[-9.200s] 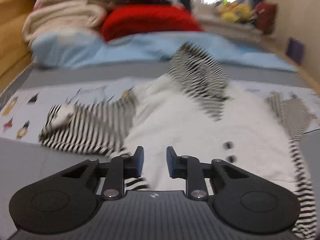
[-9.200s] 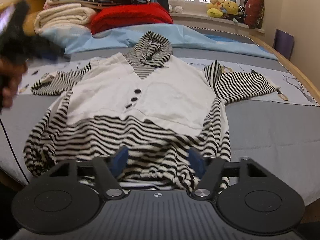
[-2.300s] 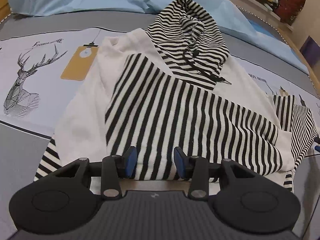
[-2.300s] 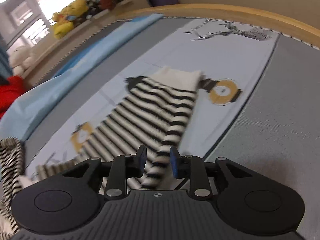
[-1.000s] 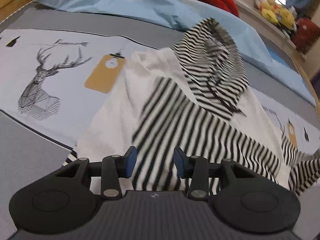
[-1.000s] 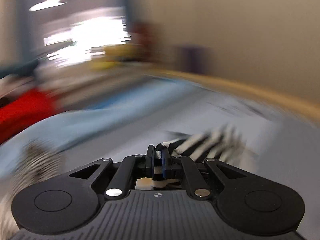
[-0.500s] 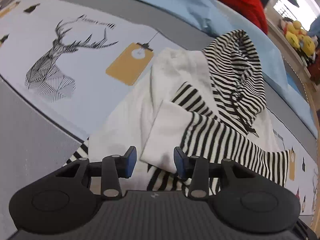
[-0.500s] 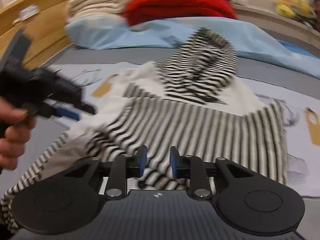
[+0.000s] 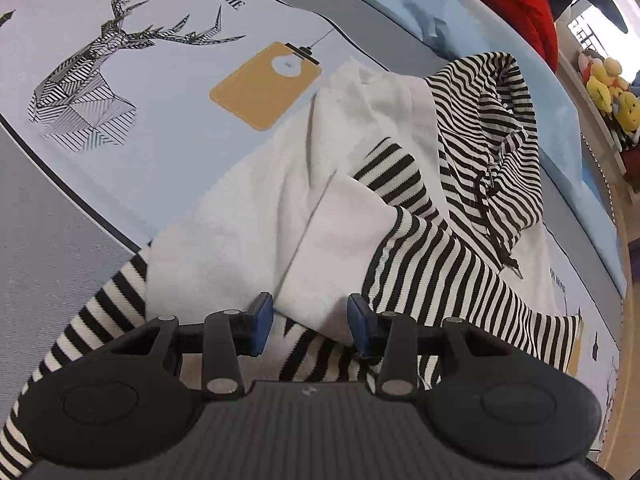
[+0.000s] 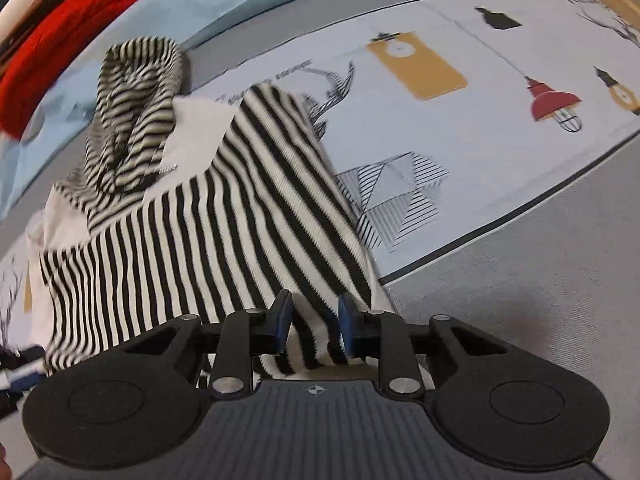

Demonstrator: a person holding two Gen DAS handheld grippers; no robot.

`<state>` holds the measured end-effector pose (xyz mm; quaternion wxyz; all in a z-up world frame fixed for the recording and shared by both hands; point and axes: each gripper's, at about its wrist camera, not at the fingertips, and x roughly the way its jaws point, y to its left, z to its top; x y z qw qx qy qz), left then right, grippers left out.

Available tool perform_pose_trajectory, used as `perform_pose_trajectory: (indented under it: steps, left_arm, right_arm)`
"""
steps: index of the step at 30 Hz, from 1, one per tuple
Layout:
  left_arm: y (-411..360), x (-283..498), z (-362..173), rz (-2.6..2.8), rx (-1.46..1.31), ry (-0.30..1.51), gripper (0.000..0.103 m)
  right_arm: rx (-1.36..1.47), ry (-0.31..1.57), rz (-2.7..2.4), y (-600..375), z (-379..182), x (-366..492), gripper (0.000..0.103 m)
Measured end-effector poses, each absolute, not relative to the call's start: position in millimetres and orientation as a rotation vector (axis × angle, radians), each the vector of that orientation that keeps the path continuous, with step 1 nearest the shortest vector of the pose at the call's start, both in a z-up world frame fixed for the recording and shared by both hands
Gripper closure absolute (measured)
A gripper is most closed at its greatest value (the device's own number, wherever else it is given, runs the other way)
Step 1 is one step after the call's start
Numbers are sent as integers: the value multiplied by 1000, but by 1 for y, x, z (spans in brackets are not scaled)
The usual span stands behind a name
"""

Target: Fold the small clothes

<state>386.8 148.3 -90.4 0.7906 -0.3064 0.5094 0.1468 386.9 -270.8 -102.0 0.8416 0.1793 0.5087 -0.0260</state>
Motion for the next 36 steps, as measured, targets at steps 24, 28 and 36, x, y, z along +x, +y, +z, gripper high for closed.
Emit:
perform_pose_trajectory:
  steps: [24,28,36]
  left_arm:
    - [139,367,-43,513,-478,984,90]
    - [122,370,-24,405,-388,882,79]
    - [124,382,-88,333,-536,1188,79]
  right_arm:
    - [325,1086,-56,-260,-98,388,73]
    - [280,1035,-51,-252,-87,384,73]
    - [309,1097,-39,-255,-100,389,72]
